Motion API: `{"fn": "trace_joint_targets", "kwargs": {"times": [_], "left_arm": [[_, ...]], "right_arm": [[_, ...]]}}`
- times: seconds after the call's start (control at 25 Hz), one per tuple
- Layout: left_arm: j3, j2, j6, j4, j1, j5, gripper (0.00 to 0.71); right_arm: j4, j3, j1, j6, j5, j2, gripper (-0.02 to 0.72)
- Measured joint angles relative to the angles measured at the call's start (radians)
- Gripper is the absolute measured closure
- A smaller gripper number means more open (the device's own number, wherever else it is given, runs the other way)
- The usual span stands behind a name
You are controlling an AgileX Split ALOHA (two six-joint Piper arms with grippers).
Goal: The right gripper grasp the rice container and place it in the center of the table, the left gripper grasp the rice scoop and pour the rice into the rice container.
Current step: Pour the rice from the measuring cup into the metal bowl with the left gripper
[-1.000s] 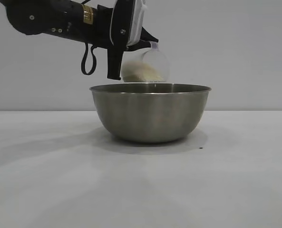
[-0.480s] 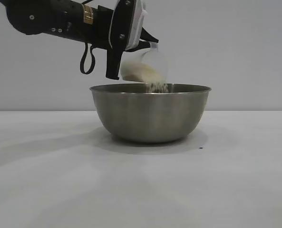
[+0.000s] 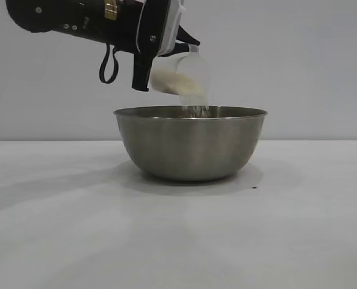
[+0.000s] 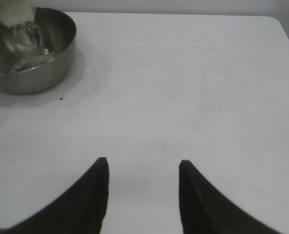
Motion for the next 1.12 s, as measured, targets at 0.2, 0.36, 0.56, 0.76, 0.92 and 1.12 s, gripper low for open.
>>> {"fn": "trace_joint_targets", "kwargs": {"times": [0.2, 0.36, 0.56, 0.76, 0.92, 1.12], "left_arm": [[0.000, -0.007, 0.037, 0.002, 0.000, 0.018, 0.710], [0.000, -0.007, 0.056, 0.004, 0.000, 0.035, 0.710], [0.000, -0.007, 0.076, 0.041, 0.000, 0.036, 0.710], [0.000, -0.007, 0.107, 0.075, 0.000, 0.036, 0.710], [0.000, -0.007, 0.145, 0.081, 0.000, 0.036, 0.710], [0.000, -0.007, 0.196, 0.081, 0.000, 0.036, 0.710]], "right_arm": [[0.000, 0.000, 0.000, 0.000, 0.000, 0.000, 0.432], [0.000, 0.000, 0.000, 0.000, 0.000, 0.000, 0.432], [0.000, 0.000, 0.000, 0.000, 0.000, 0.000, 0.432], [0.000, 0.000, 0.000, 0.000, 0.000, 0.000, 0.432], [0.000, 0.000, 0.000, 0.000, 0.000, 0.000, 0.432], [0.000, 0.000, 0.000, 0.000, 0.000, 0.000, 0.432]]}}
